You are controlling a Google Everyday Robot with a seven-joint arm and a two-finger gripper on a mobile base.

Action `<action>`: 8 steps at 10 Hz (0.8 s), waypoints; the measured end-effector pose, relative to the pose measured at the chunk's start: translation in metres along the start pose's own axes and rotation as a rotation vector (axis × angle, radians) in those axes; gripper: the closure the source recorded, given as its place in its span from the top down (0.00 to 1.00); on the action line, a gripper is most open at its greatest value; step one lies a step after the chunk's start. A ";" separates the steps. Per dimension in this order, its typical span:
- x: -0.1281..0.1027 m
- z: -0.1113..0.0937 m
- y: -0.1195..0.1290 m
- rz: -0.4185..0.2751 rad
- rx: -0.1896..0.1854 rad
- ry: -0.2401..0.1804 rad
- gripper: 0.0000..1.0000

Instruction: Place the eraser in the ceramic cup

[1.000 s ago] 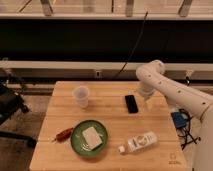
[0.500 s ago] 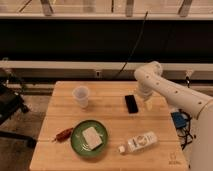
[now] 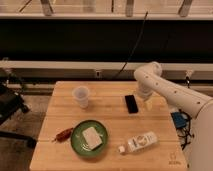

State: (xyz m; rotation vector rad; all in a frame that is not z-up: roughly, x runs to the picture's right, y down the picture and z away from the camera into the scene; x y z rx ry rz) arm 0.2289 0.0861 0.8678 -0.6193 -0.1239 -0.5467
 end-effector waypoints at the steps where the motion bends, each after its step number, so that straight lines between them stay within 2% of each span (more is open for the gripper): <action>1: -0.004 -0.001 -0.004 -0.049 0.017 -0.010 0.80; 4: -0.015 -0.005 -0.012 -0.181 0.044 -0.024 0.80; 6: -0.022 -0.007 -0.018 -0.284 0.045 -0.020 0.80; 7: -0.023 -0.008 -0.020 -0.312 0.045 -0.017 0.80; 8: -0.028 -0.010 -0.024 -0.382 0.043 -0.009 0.80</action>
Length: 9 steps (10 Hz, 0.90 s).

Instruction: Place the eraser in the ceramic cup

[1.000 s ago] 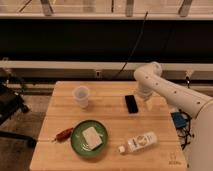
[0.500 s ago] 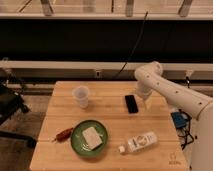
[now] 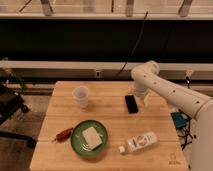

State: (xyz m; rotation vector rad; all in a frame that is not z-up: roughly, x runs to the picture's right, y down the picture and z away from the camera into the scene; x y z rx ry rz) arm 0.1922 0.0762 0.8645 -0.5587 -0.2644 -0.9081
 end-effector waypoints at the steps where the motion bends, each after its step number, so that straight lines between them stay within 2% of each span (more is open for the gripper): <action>1: -0.001 -0.001 -0.002 -0.035 -0.005 0.004 0.80; 4: 0.000 -0.004 -0.016 -0.174 -0.013 0.021 0.80; 7: 0.004 -0.003 -0.025 -0.282 -0.021 0.030 0.80; 9: 0.007 0.000 -0.027 -0.326 -0.028 0.036 0.80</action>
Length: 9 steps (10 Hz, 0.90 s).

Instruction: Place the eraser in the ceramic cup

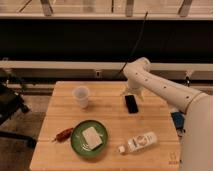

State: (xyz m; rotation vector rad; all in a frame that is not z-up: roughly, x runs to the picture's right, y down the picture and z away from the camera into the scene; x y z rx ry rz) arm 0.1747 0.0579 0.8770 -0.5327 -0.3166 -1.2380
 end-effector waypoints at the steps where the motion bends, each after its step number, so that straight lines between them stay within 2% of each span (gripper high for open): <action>1: 0.003 0.004 -0.001 -0.015 -0.005 0.002 0.80; 4: 0.008 0.014 0.000 -0.026 -0.019 0.002 0.80; 9: 0.013 0.046 -0.002 -0.023 -0.079 -0.013 0.80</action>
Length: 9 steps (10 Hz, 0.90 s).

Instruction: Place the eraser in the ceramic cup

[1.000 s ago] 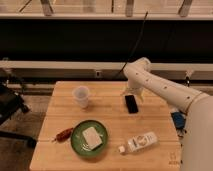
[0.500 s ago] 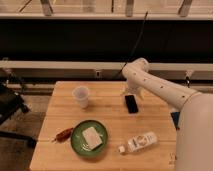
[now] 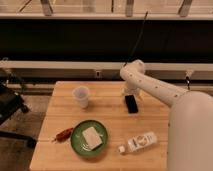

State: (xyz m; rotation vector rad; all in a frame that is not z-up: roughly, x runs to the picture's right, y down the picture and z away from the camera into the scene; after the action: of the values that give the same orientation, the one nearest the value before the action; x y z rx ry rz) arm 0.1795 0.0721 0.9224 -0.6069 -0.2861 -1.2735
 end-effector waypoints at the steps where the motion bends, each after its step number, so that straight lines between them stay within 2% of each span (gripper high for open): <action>1: 0.000 0.006 0.000 0.001 -0.013 -0.004 0.80; 3: 0.000 0.017 0.001 0.004 -0.040 -0.014 0.80; 5: 0.001 0.020 0.003 0.008 -0.052 -0.023 0.80; 8: 0.007 0.024 0.010 0.015 -0.055 -0.049 0.80; 9: 0.008 0.024 0.010 0.017 -0.048 -0.070 0.76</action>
State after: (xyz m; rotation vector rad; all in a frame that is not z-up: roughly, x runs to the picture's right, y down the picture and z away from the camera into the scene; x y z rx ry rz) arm 0.1949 0.0811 0.9436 -0.6947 -0.3086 -1.2474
